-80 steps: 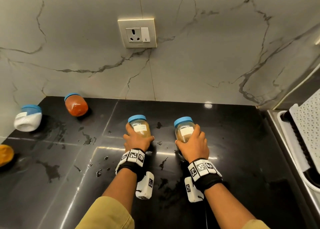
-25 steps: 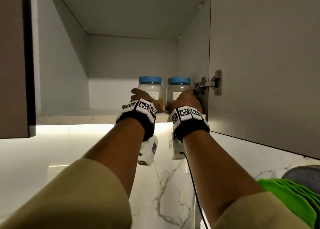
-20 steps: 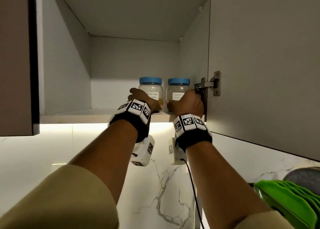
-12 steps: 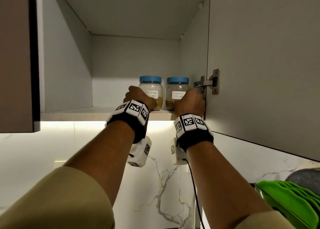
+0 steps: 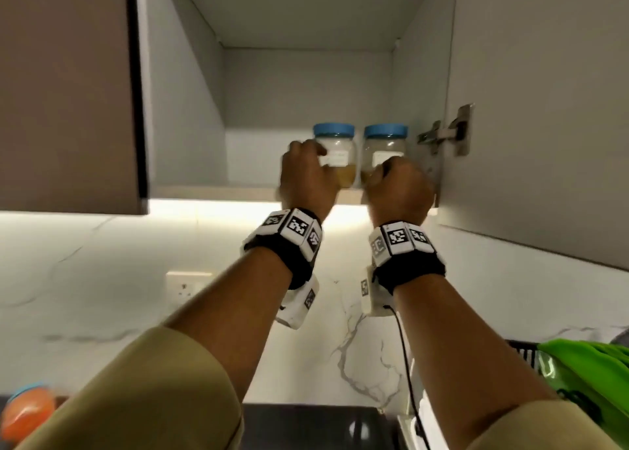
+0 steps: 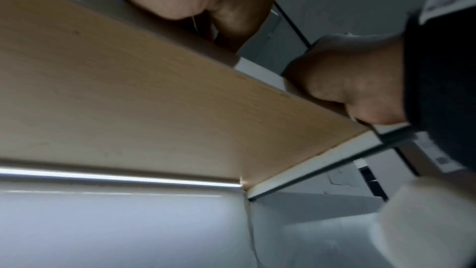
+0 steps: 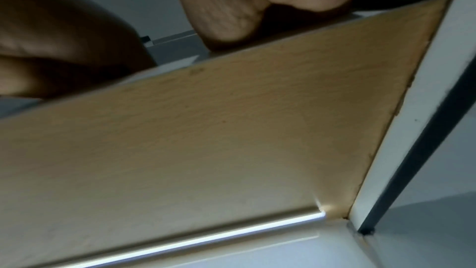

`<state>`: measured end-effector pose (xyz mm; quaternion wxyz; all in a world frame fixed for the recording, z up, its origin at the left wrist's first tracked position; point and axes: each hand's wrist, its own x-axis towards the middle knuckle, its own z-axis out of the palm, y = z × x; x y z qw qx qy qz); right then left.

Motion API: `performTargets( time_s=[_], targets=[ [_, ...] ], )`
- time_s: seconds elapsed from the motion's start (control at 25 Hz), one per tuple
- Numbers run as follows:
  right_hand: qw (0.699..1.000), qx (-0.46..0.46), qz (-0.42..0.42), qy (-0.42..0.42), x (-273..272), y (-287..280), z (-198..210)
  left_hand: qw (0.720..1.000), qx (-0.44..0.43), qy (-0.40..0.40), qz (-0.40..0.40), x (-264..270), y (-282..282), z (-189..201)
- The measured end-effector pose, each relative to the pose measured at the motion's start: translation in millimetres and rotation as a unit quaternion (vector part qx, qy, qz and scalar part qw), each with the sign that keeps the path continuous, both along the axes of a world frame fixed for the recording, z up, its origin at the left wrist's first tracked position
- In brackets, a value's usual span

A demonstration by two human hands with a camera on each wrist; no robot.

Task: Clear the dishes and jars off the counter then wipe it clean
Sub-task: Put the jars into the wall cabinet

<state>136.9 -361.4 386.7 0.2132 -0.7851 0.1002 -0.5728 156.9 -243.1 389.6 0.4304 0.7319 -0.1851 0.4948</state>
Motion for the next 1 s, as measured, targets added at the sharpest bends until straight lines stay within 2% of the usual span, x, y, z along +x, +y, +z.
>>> performTargets(
  time_s=[0.12,0.24,0.32,0.4,0.52,0.6,0.68,0.8,1.0],
  targets=[
    [0.991,-0.08,0.009,-0.108,7,24,-49,0.993,0.028,-0.114,0.014,-26,13,-54],
    [0.975,-0.088,0.093,-0.181,4,58,-119,0.994,0.041,-0.095,0.017,-49,37,-115],
    [0.976,-0.049,0.183,-0.111,2,95,-172,0.999,0.043,-0.005,0.031,-54,69,-162],
    [0.964,-0.015,0.266,0.0,4,140,-226,0.995,0.019,0.078,0.06,-56,110,-210],
    [0.923,-0.005,0.363,0.126,6,209,-293,0.977,0.006,0.169,0.13,-56,173,-277],
    [0.897,-0.006,0.4,0.186,5,251,-325,0.96,-0.001,0.211,0.183,-56,215,-309],
    [0.88,-0.015,0.422,0.219,5,293,-344,0.94,-0.01,0.243,0.241,-57,261,-335],
    [0.869,-0.021,0.436,0.235,11,349,-358,0.915,-0.005,0.263,0.305,-59,326,-361],
    [0.854,-0.03,0.437,0.281,45,441,-372,0.871,-0.005,0.335,0.359,-48,440,-388]
  ],
)
